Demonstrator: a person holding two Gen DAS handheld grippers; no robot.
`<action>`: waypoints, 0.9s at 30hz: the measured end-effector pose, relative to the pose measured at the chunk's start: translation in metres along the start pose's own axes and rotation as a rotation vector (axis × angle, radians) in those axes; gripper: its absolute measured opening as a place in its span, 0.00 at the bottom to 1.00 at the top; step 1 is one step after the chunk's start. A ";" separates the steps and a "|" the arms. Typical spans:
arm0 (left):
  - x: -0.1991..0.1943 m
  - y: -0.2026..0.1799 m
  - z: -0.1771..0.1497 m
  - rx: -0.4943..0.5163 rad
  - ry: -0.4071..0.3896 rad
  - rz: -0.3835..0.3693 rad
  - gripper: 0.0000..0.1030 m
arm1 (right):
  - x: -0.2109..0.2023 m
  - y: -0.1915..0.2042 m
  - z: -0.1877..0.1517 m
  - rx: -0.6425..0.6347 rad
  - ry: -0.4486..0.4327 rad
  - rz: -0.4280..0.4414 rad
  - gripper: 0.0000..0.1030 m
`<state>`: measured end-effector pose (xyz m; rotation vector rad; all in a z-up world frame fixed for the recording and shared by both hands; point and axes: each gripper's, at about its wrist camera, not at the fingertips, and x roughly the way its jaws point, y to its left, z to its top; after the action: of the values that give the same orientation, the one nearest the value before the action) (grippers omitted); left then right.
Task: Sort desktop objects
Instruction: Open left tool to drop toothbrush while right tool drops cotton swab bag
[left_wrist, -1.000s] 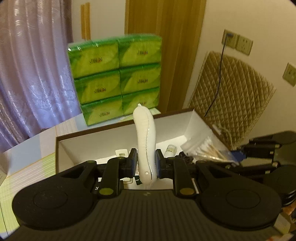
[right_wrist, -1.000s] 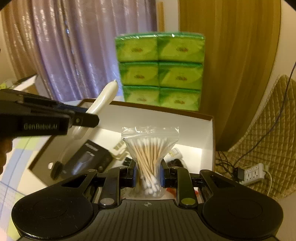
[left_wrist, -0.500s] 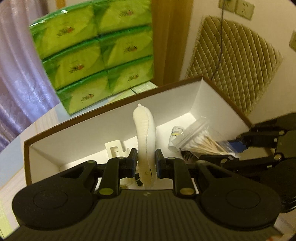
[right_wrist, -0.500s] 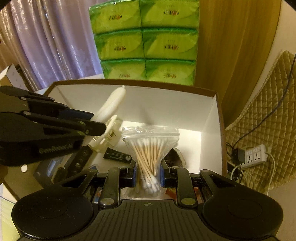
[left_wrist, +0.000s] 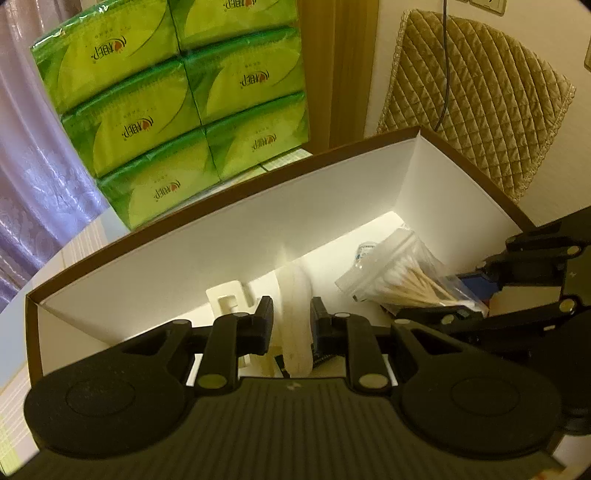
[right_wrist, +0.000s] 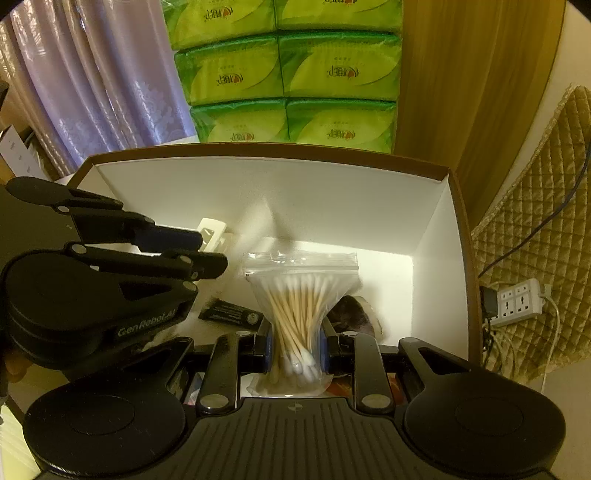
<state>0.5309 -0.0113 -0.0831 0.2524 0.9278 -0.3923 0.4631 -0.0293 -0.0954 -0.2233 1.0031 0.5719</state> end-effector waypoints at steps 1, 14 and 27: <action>0.000 0.001 0.000 -0.004 0.000 -0.001 0.16 | 0.000 0.001 0.000 -0.001 0.000 0.002 0.20; -0.013 0.013 -0.005 -0.037 -0.011 0.010 0.21 | 0.003 0.007 0.003 -0.007 0.003 0.012 0.20; -0.028 0.029 -0.012 -0.101 -0.026 0.056 0.34 | 0.002 0.012 0.005 0.020 -0.062 0.038 0.58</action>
<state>0.5192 0.0252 -0.0661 0.1802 0.9099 -0.2962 0.4610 -0.0166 -0.0935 -0.1682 0.9542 0.6003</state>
